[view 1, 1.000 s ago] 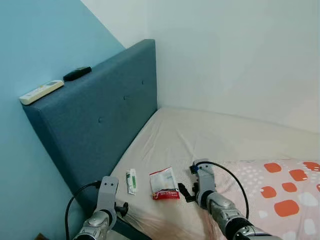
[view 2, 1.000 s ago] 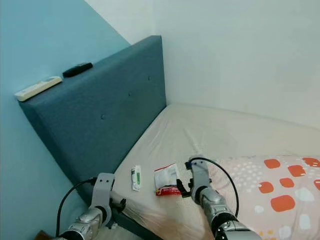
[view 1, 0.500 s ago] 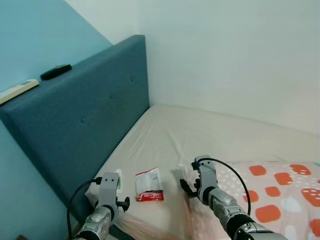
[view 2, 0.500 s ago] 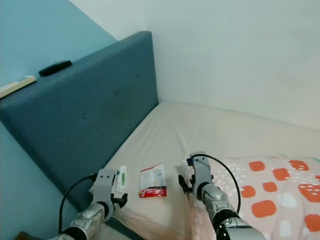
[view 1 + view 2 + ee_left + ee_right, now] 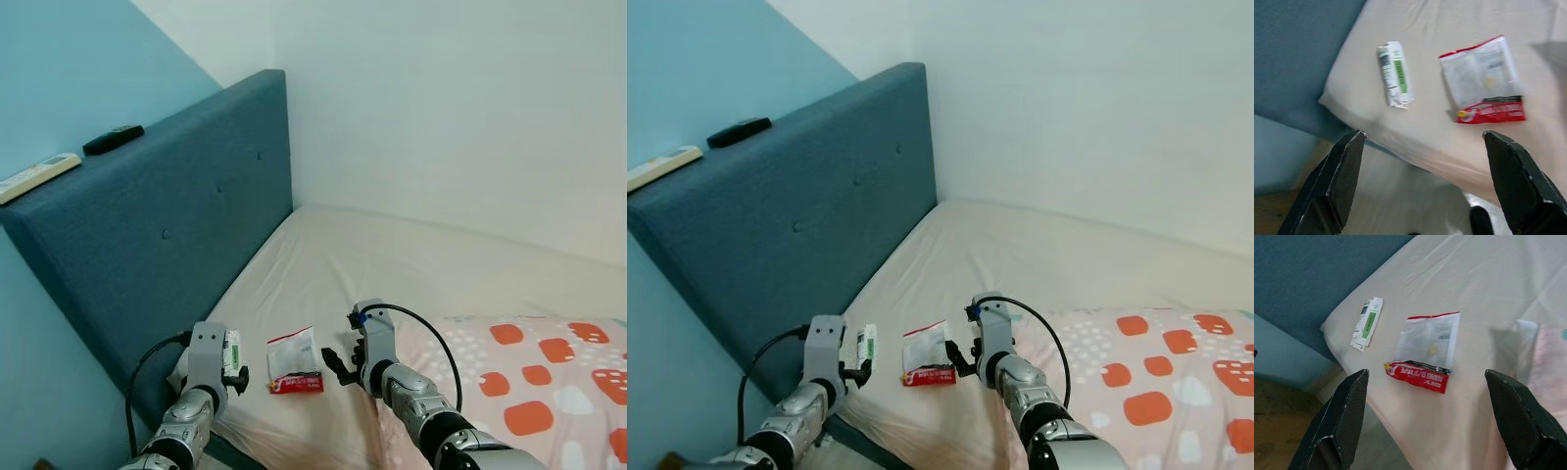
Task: Clean up the room
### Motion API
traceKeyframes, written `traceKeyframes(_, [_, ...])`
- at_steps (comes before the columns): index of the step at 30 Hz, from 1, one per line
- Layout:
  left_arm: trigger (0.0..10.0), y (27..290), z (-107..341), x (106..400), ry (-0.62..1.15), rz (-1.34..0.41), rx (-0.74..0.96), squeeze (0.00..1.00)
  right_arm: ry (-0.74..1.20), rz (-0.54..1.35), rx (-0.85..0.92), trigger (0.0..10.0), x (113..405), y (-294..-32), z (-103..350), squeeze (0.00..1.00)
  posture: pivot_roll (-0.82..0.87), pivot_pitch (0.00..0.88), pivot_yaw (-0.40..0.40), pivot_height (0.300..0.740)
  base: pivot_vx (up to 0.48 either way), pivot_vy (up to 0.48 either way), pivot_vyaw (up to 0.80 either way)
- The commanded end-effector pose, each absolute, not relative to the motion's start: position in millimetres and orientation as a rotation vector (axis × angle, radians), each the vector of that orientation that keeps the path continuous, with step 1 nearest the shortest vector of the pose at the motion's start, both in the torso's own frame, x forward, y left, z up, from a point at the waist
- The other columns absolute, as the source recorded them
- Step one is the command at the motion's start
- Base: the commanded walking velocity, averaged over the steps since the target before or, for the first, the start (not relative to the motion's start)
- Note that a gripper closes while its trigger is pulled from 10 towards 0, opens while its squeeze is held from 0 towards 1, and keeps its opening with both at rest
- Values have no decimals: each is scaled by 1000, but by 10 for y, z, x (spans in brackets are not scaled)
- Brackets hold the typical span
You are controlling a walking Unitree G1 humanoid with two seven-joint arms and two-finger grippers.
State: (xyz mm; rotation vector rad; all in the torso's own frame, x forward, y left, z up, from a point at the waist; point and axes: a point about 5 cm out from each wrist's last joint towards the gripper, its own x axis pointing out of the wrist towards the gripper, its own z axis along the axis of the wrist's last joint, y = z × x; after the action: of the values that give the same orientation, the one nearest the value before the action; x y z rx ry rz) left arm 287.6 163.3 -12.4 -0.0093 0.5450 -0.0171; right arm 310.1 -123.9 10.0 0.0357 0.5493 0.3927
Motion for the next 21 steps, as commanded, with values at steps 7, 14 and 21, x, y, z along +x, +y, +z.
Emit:
traceKeyframes(7, [10000,1894,-166,2787,553,44,52,0,586,376,52,10000,3013,-1354,7,0,-126,21,-1,675,0,0,0])
traceKeyframes(14, [10000,1998,-150,2780,543,73,61,0,582,380,60,10000,2989,-1382,-9,0,-123,27,-3,655,0,0,0])
traceKeyframes(21, [10000,2005,-105,2822,516,75,55,0,560,392,87,10000,2991,-1379,6,0,-122,30,-2,630,0,0,0])
